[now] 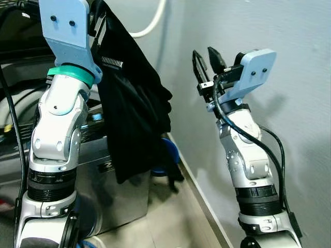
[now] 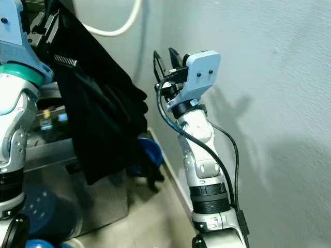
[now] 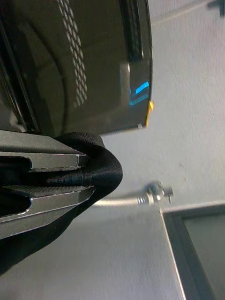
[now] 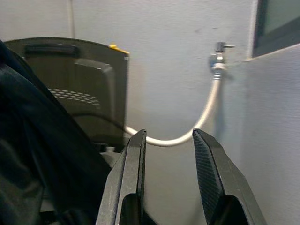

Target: Clothes washing

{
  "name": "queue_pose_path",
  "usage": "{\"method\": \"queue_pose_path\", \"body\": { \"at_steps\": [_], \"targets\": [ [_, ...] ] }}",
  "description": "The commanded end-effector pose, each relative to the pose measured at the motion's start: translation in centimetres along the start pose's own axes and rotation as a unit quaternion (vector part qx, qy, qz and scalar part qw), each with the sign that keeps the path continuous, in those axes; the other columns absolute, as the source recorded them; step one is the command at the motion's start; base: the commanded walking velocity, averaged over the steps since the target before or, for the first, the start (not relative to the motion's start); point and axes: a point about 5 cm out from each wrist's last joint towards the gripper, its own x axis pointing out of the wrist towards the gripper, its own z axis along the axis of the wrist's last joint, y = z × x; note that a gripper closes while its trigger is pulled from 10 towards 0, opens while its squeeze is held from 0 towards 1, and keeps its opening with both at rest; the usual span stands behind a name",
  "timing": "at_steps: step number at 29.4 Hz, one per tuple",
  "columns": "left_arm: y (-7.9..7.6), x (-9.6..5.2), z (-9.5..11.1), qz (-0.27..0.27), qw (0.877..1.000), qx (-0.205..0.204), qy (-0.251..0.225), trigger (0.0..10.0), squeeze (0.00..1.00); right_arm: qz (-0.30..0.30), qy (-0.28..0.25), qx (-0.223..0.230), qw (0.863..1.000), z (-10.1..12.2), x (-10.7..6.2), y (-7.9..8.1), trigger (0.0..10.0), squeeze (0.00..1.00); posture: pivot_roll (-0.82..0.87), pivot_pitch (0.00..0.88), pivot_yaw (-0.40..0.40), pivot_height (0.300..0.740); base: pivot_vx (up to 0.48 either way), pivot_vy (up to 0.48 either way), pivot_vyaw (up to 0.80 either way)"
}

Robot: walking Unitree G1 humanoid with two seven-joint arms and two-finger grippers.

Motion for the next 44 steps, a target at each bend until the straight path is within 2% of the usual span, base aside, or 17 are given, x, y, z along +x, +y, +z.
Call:
{"method": "queue_pose_path", "body": {
  "at_steps": [1,20,25,35,44],
  "targets": [
    [0.2,0.1,0.8,0.011,1.0,0.004,-0.029,10.0,0.0,-0.001,0.013,0.001,1.0,-0.4,-0.4,-0.3,10.0,0.0,0.02,0.013,-0.012,0.74,0.0,0.0,0.8],
    [0.5,0.0,0.2,0.021,1.0,-0.011,-0.016,10.0,0.0,-0.003,0.02,0.011,1.0,-0.5,-0.5,-0.4,10.0,0.0,0.03,0.015,-0.018,0.74,0.0,0.0,0.8],
    [0.6,0.0,0.0,0.025,0.999,-0.019,-0.009,10.0,0.0,-0.026,0.021,0.029,0.999,-0.6,-0.6,-1.0,10.0,0.0,0.02,0.022,-0.016,0.74,0.0,0.0,0.0],
    [0.7,-0.1,-0.2,0.028,0.999,-0.023,-0.006,10.0,0.0,-0.032,0.024,0.025,0.999,-0.6,-0.6,-1.2,10.0,0.0,0.02,0.03,-0.017,0.74,0.0,0.456,0.0],
    [0.5,-0.1,-0.3,0.022,1.0,-0.012,-0.006,10.0,0.0,-0.037,0.025,0.023,0.999,-0.6,-0.7,-1.3,10.0,0.0,0.02,0.031,-0.013,0.74,0.0,0.0,0.0]
  ]
}}
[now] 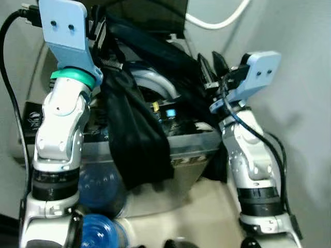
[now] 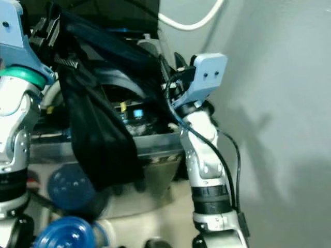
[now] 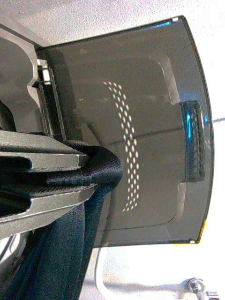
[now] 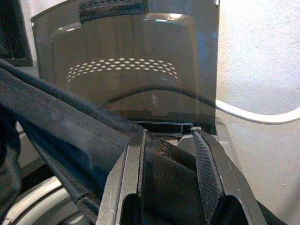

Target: Clothes washing

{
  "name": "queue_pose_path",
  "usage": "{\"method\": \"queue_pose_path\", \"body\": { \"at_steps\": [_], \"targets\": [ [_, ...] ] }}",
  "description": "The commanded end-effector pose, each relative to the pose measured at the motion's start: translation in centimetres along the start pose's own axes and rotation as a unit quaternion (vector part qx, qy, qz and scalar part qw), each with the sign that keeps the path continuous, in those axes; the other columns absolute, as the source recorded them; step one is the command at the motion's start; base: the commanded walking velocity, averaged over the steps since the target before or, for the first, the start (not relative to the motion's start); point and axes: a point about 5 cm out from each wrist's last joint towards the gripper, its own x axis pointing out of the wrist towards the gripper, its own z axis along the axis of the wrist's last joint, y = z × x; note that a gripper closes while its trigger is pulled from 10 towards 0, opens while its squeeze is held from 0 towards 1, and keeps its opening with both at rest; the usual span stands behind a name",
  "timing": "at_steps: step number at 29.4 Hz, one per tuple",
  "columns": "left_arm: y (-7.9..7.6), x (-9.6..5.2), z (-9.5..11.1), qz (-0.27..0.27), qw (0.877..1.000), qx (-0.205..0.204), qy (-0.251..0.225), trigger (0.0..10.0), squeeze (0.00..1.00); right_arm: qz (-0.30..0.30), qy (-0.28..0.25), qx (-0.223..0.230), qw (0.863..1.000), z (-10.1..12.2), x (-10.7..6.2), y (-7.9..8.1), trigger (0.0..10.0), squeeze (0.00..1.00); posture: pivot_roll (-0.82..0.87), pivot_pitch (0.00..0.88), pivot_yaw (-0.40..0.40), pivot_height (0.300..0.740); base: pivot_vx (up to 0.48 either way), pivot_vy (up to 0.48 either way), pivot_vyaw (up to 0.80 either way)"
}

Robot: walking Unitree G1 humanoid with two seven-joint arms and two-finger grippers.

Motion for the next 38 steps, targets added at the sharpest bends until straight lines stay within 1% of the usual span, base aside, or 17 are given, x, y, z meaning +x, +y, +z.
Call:
{"method": "queue_pose_path", "body": {
  "at_steps": [1,13,19,21,24,26,27,29,30,31,32,33,34,35,36,37,38],
  "targets": [
    [0.5,0.0,0.6,0.012,1.0,0.012,-0.016,10.0,0.0,-0.008,0.002,-0.002,1.0,0.0,-0.1,-0.4,10.0,0.0,0.02,0.031,-0.012,0.74,0.0,0.0,0.0],
    [0.5,0.1,0.4,0.007,1.0,0.013,-0.01,10.0,0.0,-0.01,0.002,-0.004,1.0,0.0,-0.1,-0.3,10.0,0.0,0.02,0.033,-0.011,0.74,0.0,0.0,0.0],
    [0.6,0.2,0.7,0.01,1.0,0.013,-0.014,10.0,0.0,-0.002,-0.002,-0.013,1.0,0.2,-0.1,-0.2,10.0,0.0,0.02,0.033,-0.01,0.74,0.0,0.0,0.0],
    [1.1,0.4,0.4,0.023,0.999,0.031,-0.002,10.0,0.0,0.002,-0.011,-0.017,1.0,0.6,0.1,0.0,10.0,0.0,0.02,0.033,-0.009,0.74,0.0,0.0,0.0],
    [1.5,0.7,0.4,0.035,0.999,0.034,-0.004,10.0,0.0,0.003,-0.02,-0.017,1.0,1.0,0.4,0.1,10.0,0.0,0.02,0.034,-0.009,0.74,0.0,0.0,0.0],
    [2.1,1.3,0.6,0.046,0.998,0.039,-0.01,10.0,0.0,0.002,-0.036,-0.015,0.999,1.6,0.8,0.2,10.0,0.0,0.03,0.036,-0.01,0.74,0.0,0.0,0.0],
    [2.1,1.3,0.6,0.046,0.998,0.039,-0.01,10.0,0.0,0.002,-0.036,-0.015,0.999,1.6,0.8,0.2,10.0,0.0,0.03,0.036,-0.01,0.74,0.0,0.0,0.0],
    [2.1,1.9,0.7,0.041,0.998,0.042,-0.016,10.0,0.0,-0.001,-0.051,-0.017,0.999,2.3,1.2,0.2,10.0,0.0,0.02,0.039,-0.007,0.74,0.0,0.0,0.0],
    [1.9,2.3,0.7,0.025,0.998,0.055,-0.024,10.0,0.0,0.0,-0.06,-0.021,0.998,2.6,1.6,0.2,10.0,0.0,0.02,0.041,-0.007,0.74,0.0,0.0,0.0],
    [1.9,2.3,0.7,0.025,0.998,0.055,-0.024,10.0,0.0,0.0,-0.06,-0.021,0.998,2.6,1.6,0.2,10.0,0.0,0.02,0.041,-0.007,0.74,0.0,0.0,0.0],
    [2.3,3.2,0.9,0.019,0.996,0.077,-0.04,10.0,0.0,0.005,-0.068,-0.023,0.997,3.0,2.1,0.2,10.0,0.0,0.02,0.049,-0.015,0.74,0.0,0.0,0.0],
    [2.3,3.2,0.9,0.019,0.996,0.077,-0.04,10.0,0.0,0.005,-0.068,-0.023,0.997,3.0,2.1,0.2,10.0,0.0,0.02,0.049,-0.015,0.74,0.0,0.0,0.0],
    [2.6,3.8,1.0,0.015,0.994,0.094,-0.051,10.0,0.0,0.009,-0.073,-0.025,0.997,3.3,2.5,0.2,10.0,0.0,0.02,0.049,-0.015,0.74,0.0,0.0,0.0],
    [3.3,4.7,1.5,0.027,0.99,0.122,-0.065,10.0,0.0,0.015,-0.076,-0.026,0.997,3.5,2.8,0.3,10.0,0.0,0.02,0.05,-0.015,0.74,0.0,0.0,0.0],
    [3.3,4.7,1.5,0.027,0.99,0.122,-0.065,10.0,0.0,0.015,-0.076,-0.026,0.997,3.5,2.8,0.3,10.0,0.0,0.02,0.05,-0.015,0.74,0.0,0.0,0.0],
    [4.9,6.2,2.6,0.071,0.975,0.191,-0.084,10.0,0.0,0.021,-0.079,-0.027,0.996,3.6,3.0,0.4,10.0,0.0,0.02,0.053,-0.011,0.74,0.0,0.0,0.0],
    [6.5,7.3,3.8,0.115,0.954,0.26,-0.095,10.0,0.0,0.024,-0.081,-0.028,0.996,3.8,3.0,0.5,10.0,0.0,0.01,0.057,-0.005,0.74,0.0,0.0,0.0]
  ]
}}
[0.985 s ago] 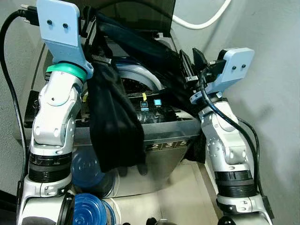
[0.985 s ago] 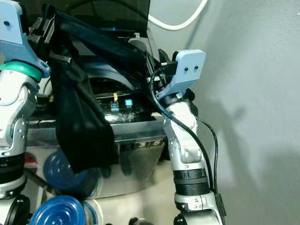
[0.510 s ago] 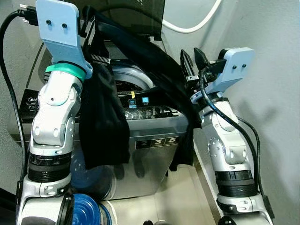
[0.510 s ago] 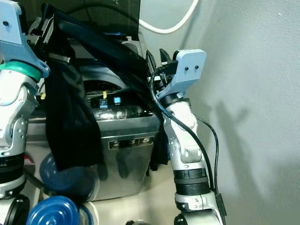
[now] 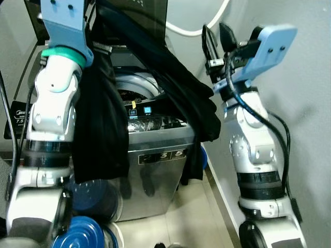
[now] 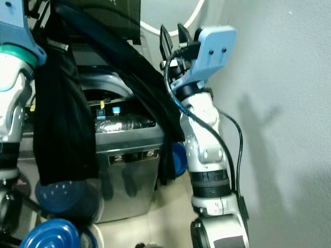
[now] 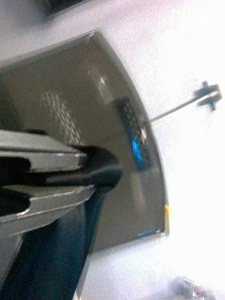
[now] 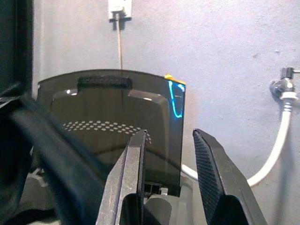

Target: Clothes washing

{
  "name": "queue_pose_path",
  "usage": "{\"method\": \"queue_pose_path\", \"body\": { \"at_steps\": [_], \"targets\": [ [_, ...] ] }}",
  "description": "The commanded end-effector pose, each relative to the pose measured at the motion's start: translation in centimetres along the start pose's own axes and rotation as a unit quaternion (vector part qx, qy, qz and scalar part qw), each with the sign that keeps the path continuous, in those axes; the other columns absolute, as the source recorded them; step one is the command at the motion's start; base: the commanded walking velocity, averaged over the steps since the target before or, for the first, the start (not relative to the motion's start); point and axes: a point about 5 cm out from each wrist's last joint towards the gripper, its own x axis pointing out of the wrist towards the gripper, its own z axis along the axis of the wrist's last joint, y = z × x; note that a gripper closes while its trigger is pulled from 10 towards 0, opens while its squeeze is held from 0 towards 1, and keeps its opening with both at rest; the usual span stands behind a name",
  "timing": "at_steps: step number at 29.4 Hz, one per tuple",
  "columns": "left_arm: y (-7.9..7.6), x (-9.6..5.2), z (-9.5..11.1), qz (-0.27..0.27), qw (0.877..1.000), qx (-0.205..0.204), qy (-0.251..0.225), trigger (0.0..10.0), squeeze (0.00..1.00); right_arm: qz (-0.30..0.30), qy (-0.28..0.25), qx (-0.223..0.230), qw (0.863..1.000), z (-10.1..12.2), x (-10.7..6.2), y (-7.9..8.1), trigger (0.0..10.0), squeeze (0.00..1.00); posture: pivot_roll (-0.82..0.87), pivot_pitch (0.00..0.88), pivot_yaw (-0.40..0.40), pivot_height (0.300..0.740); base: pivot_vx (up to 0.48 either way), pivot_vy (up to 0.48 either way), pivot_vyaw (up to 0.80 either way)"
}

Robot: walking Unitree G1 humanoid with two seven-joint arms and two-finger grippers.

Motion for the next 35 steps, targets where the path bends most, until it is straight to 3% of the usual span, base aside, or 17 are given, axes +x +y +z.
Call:
{"method": "queue_pose_path", "body": {
  "at_steps": [1,2,5,8,10,13,15,16,17,18,20,21,22,24,31,32,35],
  "targets": [
    [4.3,1.6,1.6,0.107,0.989,0.092,-0.045,10.0,0.0,-0.002,-0.001,-0.005,1.0,0.0,0.0,-0.4,10.0,0.0,0.01,0.057,-0.005,0.74,0.0,0.0,0.0],
    [4.3,1.6,1.6,0.107,0.989,0.092,-0.045,10.0,0.0,-0.002,-0.001,-0.005,1.0,0.0,0.0,-0.4,10.0,0.0,0.01,0.057,-0.005,0.74,0.0,0.0,0.0],
    [7.2,2.2,1.3,0.167,0.974,0.153,-0.019,10.0,0.0,-0.011,0.002,-0.004,1.0,0.0,-0.4,-0.7,10.0,0.0,0.01,0.066,0.002,0.74,0.0,0.0,0.0],
    [9.9,1.8,0.1,0.203,0.947,0.25,0.018,10.0,0.0,-0.025,0.011,-0.005,1.0,-0.2,-1.2,-1.1,10.0,0.0,0.0,0.072,0.005,0.74,0.0,0.0,0.0],
    [10.3,1.8,-0.1,0.205,0.94,0.272,0.018,10.0,0.0,-0.026,0.012,-0.005,1.0,-0.3,-1.3,-1.1,10.0,0.0,0.0,0.072,0.005,0.74,0.0,0.0,0.0],
    [10.6,0.9,-2.8,0.148,0.95,0.265,0.076,10.0,0.0,-0.029,0.017,-0.005,0.999,-0.5,-1.6,-1.2,10.0,0.0,0.01,0.075,0.006,0.74,0.0,0.0,0.0],
    [8.4,-0.1,-6.4,0.053,0.978,0.103,0.174,10.0,0.0,-0.029,0.021,-0.002,0.999,-0.8,-1.8,-1.1,10.0,0.0,0.02,0.08,0.005,0.74,0.0,0.0,0.0],
    [6.9,-0.4,-7.4,0.009,0.979,0.026,0.2,10.0,0.0,-0.029,0.022,0.0,0.999,-0.8,-1.8,-1.0,10.0,0.0,0.02,0.082,0.006,0.74,0.0,0.0,0.0],
    [6.9,-0.4,-7.4,0.009,0.979,0.026,0.2,10.0,0.0,-0.029,0.022,0.0,0.999,-0.8,-1.8,-1.0,10.0,0.0,0.02,0.082,0.006,0.74,0.0,0.0,0.0],
    [5.4,-0.7,-8.2,-0.029,0.973,-0.041,0.224,10.0,0.0,-0.028,0.023,0.001,0.999,-0.9,-1.8,-0.9,10.0,0.0,0.02,0.082,0.007,0.74,0.0,0.0,0.0],
    [5.4,-0.7,-8.2,-0.029,0.973,-0.041,0.224,10.0,0.0,-0.028,0.023,0.001,0.999,-0.9,-1.8,-0.9,10.0,0.0,0.02,0.082,0.007,0.74,0.0,0.0,0.0],
    [3.6,-1.3,-9.1,-0.064,0.957,-0.111,0.26,10.0,0.0,-0.027,0.023,0.003,0.999,-1.0,-1.7,-0.8,10.0,0.0,0.02,0.083,0.008,0.74,0.0,0.0,0.0],
    [3.6,-1.3,-9.1,-0.064,0.957,-0.111,0.26,10.0,0.0,-0.027,0.023,0.003,0.999,-1.0,-1.7,-0.8,10.0,0.0,0.02,0.083,0.008,0.74,0.0,0.0,0.0],
    [1.0,-2.8,-10.7,-0.101,0.916,-0.211,0.327,10.0,0.0,-0.026,0.025,0.007,0.999,-1.1,-1.8,-0.6,10.0,0.0,0.03,0.092,0.012,0.74,0.0,0.0,0.0],
    [0.2,-3.3,-11.3,-0.112,0.898,-0.245,0.348,10.0,0.0,-0.027,0.026,0.008,0.999,-1.1,-1.9,-0.5,10.0,0.0,0.03,0.098,0.014,0.74,0.0,0.0,0.0],
    [-0.1,-3.5,-11.2,-0.137,0.894,-0.257,0.34,10.0,1.0,-0.029,0.029,0.009,0.999,-1.2,-2.1,-0.5,10.0,0.0,0.03,0.104,0.019,0.74,0.0,0.0,0.0],
    [-0.5,-3.7,-11.0,-0.157,0.891,-0.266,0.333,10.0,1.0,-0.03,0.032,0.009,0.999,-1.2,-2.3,-0.6,10.0,0.0,0.03,0.108,0.02,0.74,0.0,0.0,0.0]
  ]
}}
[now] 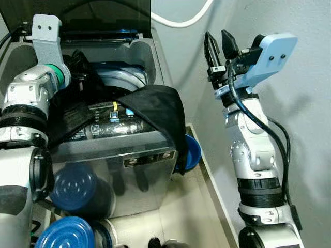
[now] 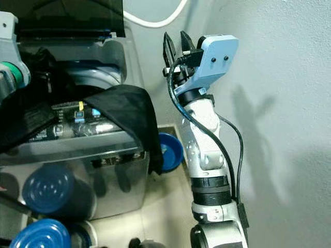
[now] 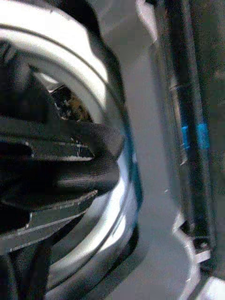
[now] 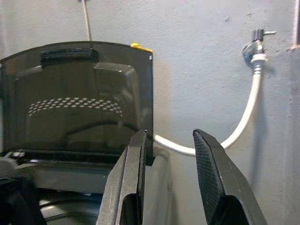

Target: Clothes washing

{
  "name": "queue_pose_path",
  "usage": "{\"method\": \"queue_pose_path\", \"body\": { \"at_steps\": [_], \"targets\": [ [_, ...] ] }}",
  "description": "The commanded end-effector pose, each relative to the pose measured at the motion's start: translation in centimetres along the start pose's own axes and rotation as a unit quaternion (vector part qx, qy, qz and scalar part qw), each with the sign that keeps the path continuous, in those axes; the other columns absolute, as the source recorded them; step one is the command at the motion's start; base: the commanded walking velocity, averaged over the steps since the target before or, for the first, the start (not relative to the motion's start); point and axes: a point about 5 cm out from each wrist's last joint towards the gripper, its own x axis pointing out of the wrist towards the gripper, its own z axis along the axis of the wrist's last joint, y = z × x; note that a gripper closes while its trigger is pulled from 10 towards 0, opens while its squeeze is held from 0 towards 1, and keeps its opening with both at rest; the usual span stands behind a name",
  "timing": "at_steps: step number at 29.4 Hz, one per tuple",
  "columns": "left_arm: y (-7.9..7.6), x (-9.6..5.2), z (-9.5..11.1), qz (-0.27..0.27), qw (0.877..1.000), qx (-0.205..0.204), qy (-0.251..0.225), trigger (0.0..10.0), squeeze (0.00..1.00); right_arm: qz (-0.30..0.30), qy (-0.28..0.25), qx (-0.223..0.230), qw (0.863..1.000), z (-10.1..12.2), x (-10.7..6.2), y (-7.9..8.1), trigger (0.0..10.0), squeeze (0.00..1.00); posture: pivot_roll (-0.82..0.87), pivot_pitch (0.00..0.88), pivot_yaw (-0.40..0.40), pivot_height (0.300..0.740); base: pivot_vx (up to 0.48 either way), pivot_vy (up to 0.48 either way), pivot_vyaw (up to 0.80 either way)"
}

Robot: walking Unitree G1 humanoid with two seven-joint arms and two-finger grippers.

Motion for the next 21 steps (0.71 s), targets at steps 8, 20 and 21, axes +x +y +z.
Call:
{"method": "queue_pose_path", "body": {
  "at_steps": [8,20,21],
  "targets": [
    [-4.0,-3.5,-0.8,-0.077,0.992,0.093,-0.044,10.0,1.0,-0.005,0.02,0.0,1.0,-0.5,-0.9,-0.2,10.0,0.0,0.03,0.129,0.002,0.74,0.0,0.0,0.0],
    [-8.0,-8.1,-2.5,-0.065,0.975,0.187,-0.105,10.0,0.0,0.009,0.033,0.006,0.999,-1.1,-0.8,0.1,10.0,0.0,0.05,0.134,-0.027,0.74,0.0,0.0,0.0],
    [-8.0,-8.1,-2.5,-0.065,0.975,0.187,-0.105,10.0,0.0,0.009,0.033,0.006,0.999,-1.1,-0.8,0.1,10.0,0.0,0.05,0.134,-0.027,0.74,0.0,0.0,0.0]
  ]
}}
